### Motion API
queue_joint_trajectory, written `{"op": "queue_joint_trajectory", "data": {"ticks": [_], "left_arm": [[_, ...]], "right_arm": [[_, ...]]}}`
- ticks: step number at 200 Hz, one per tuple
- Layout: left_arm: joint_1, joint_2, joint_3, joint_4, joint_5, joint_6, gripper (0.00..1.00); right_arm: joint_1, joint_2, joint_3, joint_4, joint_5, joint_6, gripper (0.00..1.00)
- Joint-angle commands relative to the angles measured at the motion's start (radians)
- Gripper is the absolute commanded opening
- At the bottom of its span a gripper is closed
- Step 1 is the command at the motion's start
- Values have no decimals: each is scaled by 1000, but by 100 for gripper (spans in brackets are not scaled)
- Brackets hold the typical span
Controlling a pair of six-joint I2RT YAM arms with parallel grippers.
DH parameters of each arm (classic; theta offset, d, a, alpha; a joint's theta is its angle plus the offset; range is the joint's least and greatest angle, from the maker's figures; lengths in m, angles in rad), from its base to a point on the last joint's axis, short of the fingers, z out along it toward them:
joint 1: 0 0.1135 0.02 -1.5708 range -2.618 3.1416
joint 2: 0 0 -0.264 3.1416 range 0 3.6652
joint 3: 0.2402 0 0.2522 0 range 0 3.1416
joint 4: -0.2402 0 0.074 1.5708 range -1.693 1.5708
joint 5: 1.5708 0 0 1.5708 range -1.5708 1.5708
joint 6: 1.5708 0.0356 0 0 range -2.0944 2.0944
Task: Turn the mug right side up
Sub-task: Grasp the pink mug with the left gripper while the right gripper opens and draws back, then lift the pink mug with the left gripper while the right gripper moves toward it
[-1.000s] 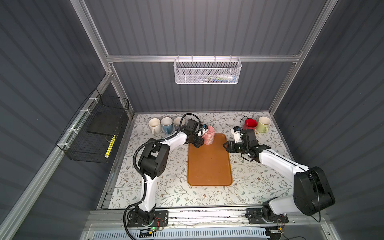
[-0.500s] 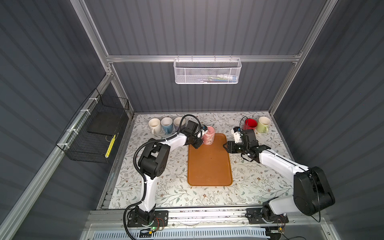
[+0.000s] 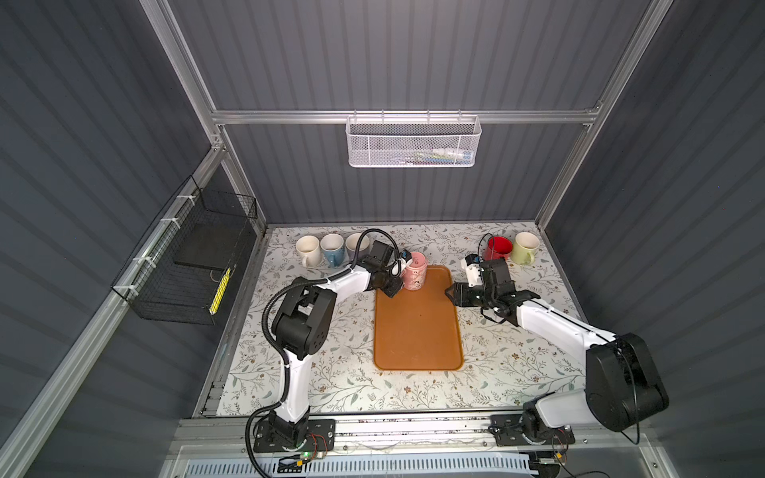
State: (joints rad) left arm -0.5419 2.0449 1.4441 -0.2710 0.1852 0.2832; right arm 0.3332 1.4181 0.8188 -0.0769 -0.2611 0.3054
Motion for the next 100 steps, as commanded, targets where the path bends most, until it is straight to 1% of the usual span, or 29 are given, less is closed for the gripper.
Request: {"op": "queue_joint_trajectory", "data": {"ticks": [1, 79, 100], "left_arm": [[-4, -101, 8, 62, 51, -31, 0], [-4, -181, -5, 126, 103, -88, 0], [-4, -202, -7, 150, 134, -115, 0]], "right_arm": [[-5, -17, -12, -3, 8, -5, 55], [-8, -21, -26, 6, 8, 0, 55], [-18, -29, -37, 29, -16, 10, 55]]}}
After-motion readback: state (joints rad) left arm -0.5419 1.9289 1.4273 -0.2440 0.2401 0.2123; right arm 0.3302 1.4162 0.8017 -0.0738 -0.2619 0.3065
